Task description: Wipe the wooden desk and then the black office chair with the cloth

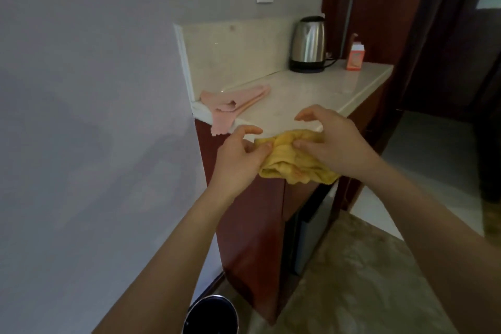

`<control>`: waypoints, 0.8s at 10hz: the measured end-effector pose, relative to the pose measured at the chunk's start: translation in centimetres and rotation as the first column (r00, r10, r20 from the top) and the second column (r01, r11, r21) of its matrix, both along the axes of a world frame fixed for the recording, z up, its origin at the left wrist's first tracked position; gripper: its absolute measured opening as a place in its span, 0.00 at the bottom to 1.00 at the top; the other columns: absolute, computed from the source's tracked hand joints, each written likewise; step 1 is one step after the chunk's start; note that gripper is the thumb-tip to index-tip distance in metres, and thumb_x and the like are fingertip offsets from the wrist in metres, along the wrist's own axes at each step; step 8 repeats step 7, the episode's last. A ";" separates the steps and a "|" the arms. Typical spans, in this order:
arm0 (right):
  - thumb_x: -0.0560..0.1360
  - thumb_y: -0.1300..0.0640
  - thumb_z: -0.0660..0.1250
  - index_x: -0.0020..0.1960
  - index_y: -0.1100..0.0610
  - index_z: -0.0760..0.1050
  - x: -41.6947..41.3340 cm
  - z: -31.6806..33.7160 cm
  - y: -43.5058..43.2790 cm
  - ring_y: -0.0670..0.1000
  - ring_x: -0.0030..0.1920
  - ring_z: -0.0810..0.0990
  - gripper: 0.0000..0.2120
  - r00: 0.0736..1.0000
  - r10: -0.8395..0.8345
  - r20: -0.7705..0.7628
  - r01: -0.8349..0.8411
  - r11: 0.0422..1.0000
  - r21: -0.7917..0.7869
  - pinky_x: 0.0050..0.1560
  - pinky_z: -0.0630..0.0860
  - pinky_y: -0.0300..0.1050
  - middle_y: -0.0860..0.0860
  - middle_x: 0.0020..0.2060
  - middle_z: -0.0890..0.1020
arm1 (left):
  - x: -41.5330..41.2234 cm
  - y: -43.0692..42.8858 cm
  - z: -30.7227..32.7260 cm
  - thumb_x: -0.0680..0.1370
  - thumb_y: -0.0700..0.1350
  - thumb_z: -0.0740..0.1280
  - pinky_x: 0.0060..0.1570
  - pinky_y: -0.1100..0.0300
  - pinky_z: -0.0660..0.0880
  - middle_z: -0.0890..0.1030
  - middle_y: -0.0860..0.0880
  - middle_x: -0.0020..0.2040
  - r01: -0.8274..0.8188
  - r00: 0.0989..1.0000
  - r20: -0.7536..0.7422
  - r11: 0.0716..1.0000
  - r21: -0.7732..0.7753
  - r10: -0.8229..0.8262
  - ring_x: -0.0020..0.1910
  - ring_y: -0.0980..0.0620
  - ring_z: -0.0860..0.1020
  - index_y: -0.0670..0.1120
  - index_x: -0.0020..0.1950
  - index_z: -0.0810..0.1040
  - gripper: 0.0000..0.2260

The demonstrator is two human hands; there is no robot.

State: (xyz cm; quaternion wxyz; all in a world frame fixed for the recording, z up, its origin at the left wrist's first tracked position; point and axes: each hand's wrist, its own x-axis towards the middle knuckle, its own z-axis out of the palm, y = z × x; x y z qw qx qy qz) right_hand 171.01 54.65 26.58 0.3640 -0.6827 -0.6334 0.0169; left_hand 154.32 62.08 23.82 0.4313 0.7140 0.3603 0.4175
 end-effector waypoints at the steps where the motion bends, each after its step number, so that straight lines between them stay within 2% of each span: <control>1: 0.74 0.59 0.68 0.59 0.53 0.72 2.8 0.4 4.1 0.50 0.56 0.74 0.14 0.996 -0.028 0.087 0.017 0.992 0.124 0.55 0.71 0.44 0.53 0.56 0.75 | 4.6 2.9 1.0 0.75 0.45 0.68 0.37 0.63 0.76 0.80 0.47 0.37 -0.127 0.989 0.082 0.990 0.060 0.122 0.35 0.54 0.79 0.56 0.51 0.76 0.08; 2: 0.73 0.59 0.68 0.54 0.55 0.73 6.2 0.4 7.2 0.53 0.50 0.75 0.10 0.994 -0.016 0.113 -0.006 0.982 0.188 0.51 0.73 0.51 0.53 0.50 0.74 | 8.3 5.7 0.9 0.74 0.44 0.69 0.46 0.52 0.78 0.81 0.49 0.39 -0.218 0.969 0.131 0.974 0.067 0.208 0.41 0.49 0.81 0.59 0.46 0.75 0.09; 3: 0.73 0.58 0.70 0.51 0.53 0.73 9.8 0.1 10.9 0.50 0.48 0.74 0.09 0.985 0.076 0.158 -0.102 0.982 0.160 0.49 0.72 0.47 0.49 0.48 0.72 | 10.9 8.8 -0.2 0.73 0.43 0.70 0.46 0.49 0.78 0.80 0.48 0.37 -0.310 0.940 0.171 0.949 0.058 0.297 0.40 0.48 0.80 0.59 0.44 0.73 0.10; 4: 0.73 0.57 0.70 0.51 0.51 0.74 12.3 -0.5 14.5 0.47 0.46 0.74 0.09 0.978 0.180 0.107 -0.194 0.970 0.145 0.47 0.69 0.39 0.46 0.47 0.71 | 12.9 11.4 -1.5 0.74 0.44 0.70 0.43 0.52 0.77 0.77 0.53 0.34 -0.425 0.896 0.167 0.903 0.059 0.411 0.35 0.57 0.77 0.52 0.51 0.74 0.09; 5: 0.74 0.58 0.69 0.52 0.53 0.75 13.9 -1.6 17.3 0.48 0.46 0.75 0.08 0.961 0.260 0.093 -0.268 0.959 0.089 0.50 0.71 0.40 0.45 0.47 0.70 | 13.6 12.3 -2.6 0.75 0.46 0.68 0.40 0.55 0.74 0.76 0.54 0.35 -0.545 0.834 0.036 0.810 0.216 0.551 0.36 0.60 0.75 0.46 0.58 0.73 0.13; 6: 0.74 0.58 0.68 0.51 0.52 0.77 14.4 -2.1 19.1 0.50 0.51 0.75 0.06 0.960 0.266 0.092 -0.276 0.954 0.121 0.57 0.71 0.49 0.45 0.49 0.71 | 13.1 11.9 -3.0 0.78 0.48 0.64 0.52 0.51 0.73 0.78 0.50 0.47 -0.568 0.789 -0.051 0.758 0.321 0.613 0.52 0.49 0.74 0.45 0.65 0.71 0.17; 7: 0.75 0.56 0.66 0.50 0.52 0.78 13.8 -1.7 19.3 0.48 0.52 0.74 0.04 0.954 0.298 0.000 -0.294 0.940 0.174 0.56 0.71 0.47 0.45 0.50 0.75 | 11.8 10.4 -2.5 0.79 0.46 0.63 0.55 0.51 0.72 0.79 0.47 0.53 -0.569 0.748 -0.102 0.714 0.408 0.655 0.55 0.46 0.75 0.44 0.64 0.74 0.14; 8: 0.75 0.56 0.66 0.50 0.52 0.78 13.8 -1.7 19.3 0.48 0.52 0.74 0.04 0.954 0.298 0.000 -0.294 0.940 0.174 0.56 0.71 0.47 0.45 0.50 0.75 | 11.8 10.4 -2.5 0.79 0.46 0.63 0.55 0.51 0.72 0.79 0.47 0.53 -0.569 0.748 -0.102 0.714 0.408 0.655 0.55 0.46 0.75 0.44 0.64 0.74 0.14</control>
